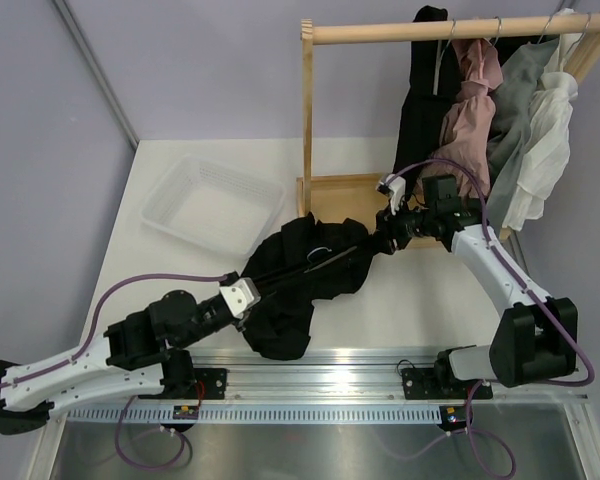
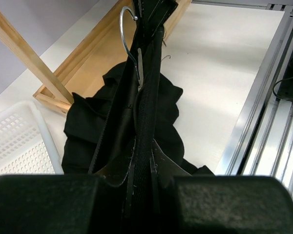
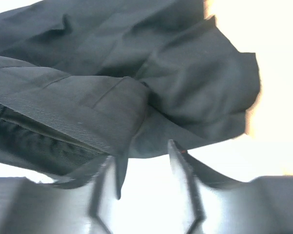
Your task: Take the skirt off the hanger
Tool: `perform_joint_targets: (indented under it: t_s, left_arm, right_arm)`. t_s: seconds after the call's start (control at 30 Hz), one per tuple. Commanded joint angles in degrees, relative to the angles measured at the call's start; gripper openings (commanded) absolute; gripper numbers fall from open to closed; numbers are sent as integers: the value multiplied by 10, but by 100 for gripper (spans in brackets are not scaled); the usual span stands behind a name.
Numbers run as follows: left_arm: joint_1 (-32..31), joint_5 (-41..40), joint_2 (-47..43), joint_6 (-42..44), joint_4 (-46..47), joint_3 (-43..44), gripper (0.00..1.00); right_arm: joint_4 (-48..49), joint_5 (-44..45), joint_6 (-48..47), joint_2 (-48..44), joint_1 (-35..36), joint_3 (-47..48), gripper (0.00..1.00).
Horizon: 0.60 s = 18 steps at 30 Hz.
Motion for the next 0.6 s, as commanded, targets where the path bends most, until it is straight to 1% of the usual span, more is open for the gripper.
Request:
perform_joint_targets:
  t_s: [0.0,0.03,0.07,0.1,0.13,0.17,0.2,0.3,0.37,0.43,0.47,0.5,0.53,0.57]
  left_arm:
    - [-3,13,5,-1,74,19,0]
    - [-3,24,13,-2,72,17,0]
    - [-3,30,21,-1,69,16,0]
    - [-3,35,30,0,69,15,0]
    - [-3,44,44,2,71,14,0]
    - [-3,49,48,4,76,13,0]
    - [-3,52,53,5,79,14,0]
    - [-3,61,69,12,86,18,0]
    - [-3,67,82,17,83,26,0]
    - [-3,74,88,20,82,30,0]
    - [-3,75,94,22,81,35,0]
    - [-3,76,96,24,82,37,0]
    - [-3,79,97,26,82,39,0]
    - [-3,81,97,27,84,43,0]
  right_arm:
    - [-14,38,-126,-41,-42,15,54]
    - [-25,18,-146,-60,-42,22,60]
    - [-51,-23,-165,-70,-42,27,62]
    - [-70,-45,-187,-78,-42,32,64]
    - [-86,-64,-236,-93,-42,41,66]
    - [-105,-97,-249,-101,-41,43,70]
    - [-115,-113,-285,-108,-41,45,73]
    - [-138,-148,-319,-123,-38,58,79]
    - [-170,-166,-348,-122,-29,79,81]
    - [-208,-179,-411,-111,-13,103,81]
    - [-256,-186,-439,-107,-4,110,80]
    - [-274,-181,-473,-101,9,115,77]
    - [-284,-173,-484,-89,24,117,74]
    - [-303,-158,-499,-82,57,116,68]
